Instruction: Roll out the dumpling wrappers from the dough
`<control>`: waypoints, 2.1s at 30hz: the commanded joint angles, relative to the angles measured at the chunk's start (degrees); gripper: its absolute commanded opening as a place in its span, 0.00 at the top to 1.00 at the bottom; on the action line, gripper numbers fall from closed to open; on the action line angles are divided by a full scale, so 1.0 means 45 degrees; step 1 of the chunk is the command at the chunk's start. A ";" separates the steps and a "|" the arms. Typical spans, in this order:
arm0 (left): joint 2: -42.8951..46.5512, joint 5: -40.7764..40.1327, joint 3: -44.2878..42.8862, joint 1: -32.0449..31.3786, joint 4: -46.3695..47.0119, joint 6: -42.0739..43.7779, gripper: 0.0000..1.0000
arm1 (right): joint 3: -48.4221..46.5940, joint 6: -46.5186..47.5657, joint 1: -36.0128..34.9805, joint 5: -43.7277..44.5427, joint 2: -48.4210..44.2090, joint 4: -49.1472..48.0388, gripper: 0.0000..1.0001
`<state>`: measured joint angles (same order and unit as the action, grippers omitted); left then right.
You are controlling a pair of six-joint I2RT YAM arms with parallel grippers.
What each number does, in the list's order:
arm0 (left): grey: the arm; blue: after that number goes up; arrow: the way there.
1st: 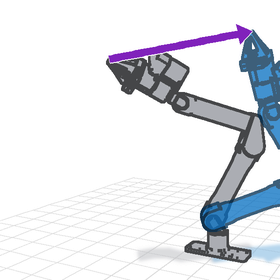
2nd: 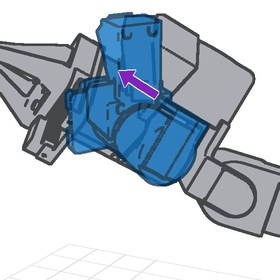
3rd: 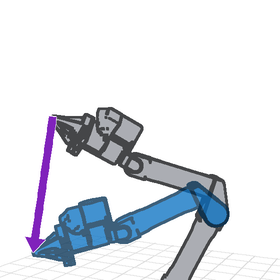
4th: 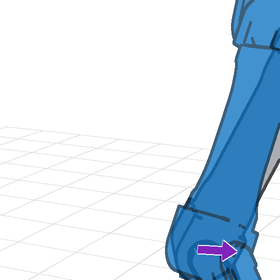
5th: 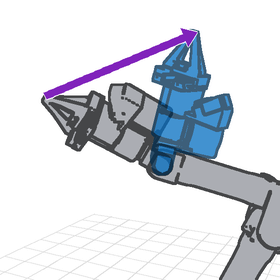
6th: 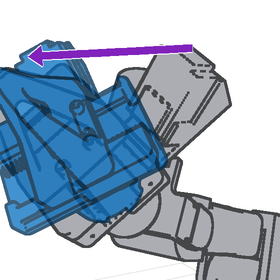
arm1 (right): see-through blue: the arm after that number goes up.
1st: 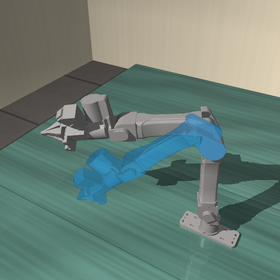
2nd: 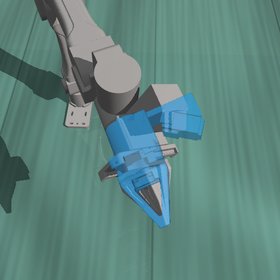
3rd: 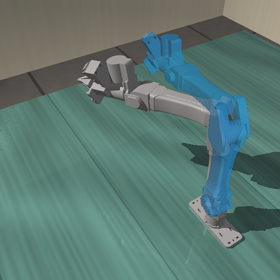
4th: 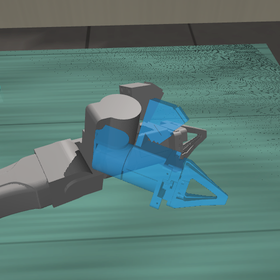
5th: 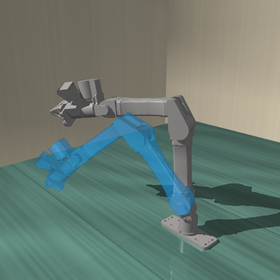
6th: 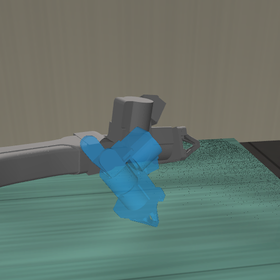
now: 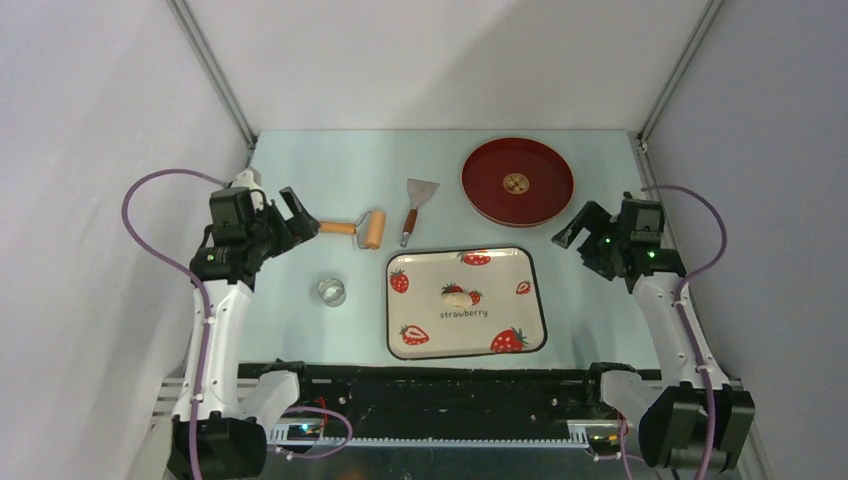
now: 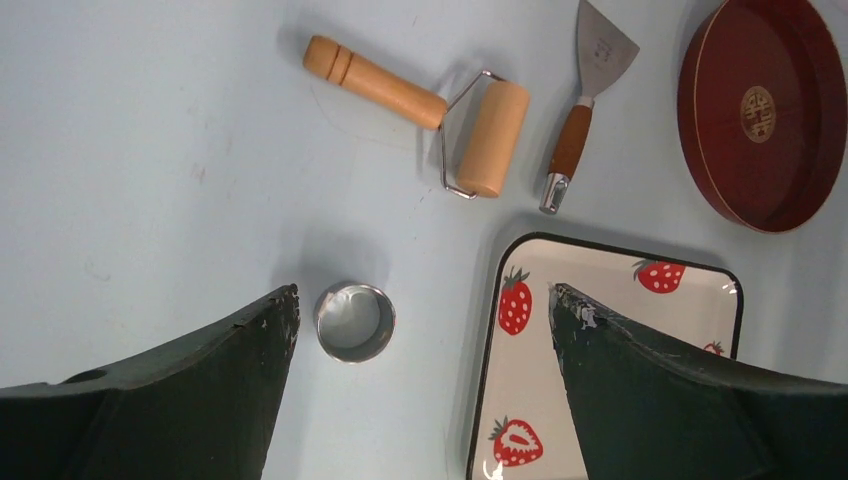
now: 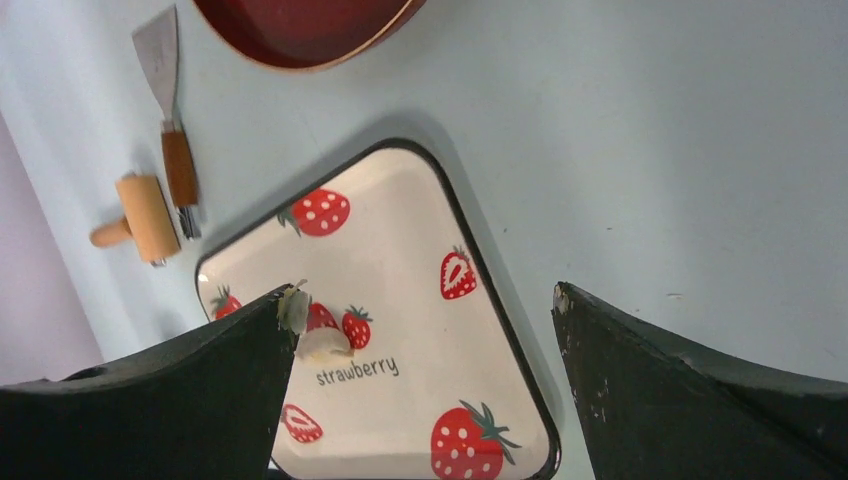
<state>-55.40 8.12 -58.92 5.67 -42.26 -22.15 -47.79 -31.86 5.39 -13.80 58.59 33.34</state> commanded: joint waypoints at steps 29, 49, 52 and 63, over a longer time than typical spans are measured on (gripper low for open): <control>-1.0783 0.1460 -0.3725 -0.1713 0.2317 -0.3444 0.36 | -0.1097 0.1873 -0.2500 0.0925 0.2275 0.0515 0.00; -1.2737 -0.0372 -0.3365 -0.2165 0.2626 -0.3901 0.51 | -0.1092 0.1991 -0.2189 0.0436 0.2617 0.0584 0.00; -1.2830 -0.0569 -0.3362 -0.2291 0.2625 -0.3781 0.67 | -0.1095 0.2015 -0.2107 0.0426 0.2597 0.0607 0.00; -1.1283 -0.1576 -0.3218 -0.2422 0.2354 -0.1746 1.00 | -0.1096 0.1911 -0.1948 0.0028 0.2383 0.0691 0.00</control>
<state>-111.18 5.93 -73.93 -5.13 -29.76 -35.57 -50.26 -23.68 -3.62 -12.19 70.24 36.21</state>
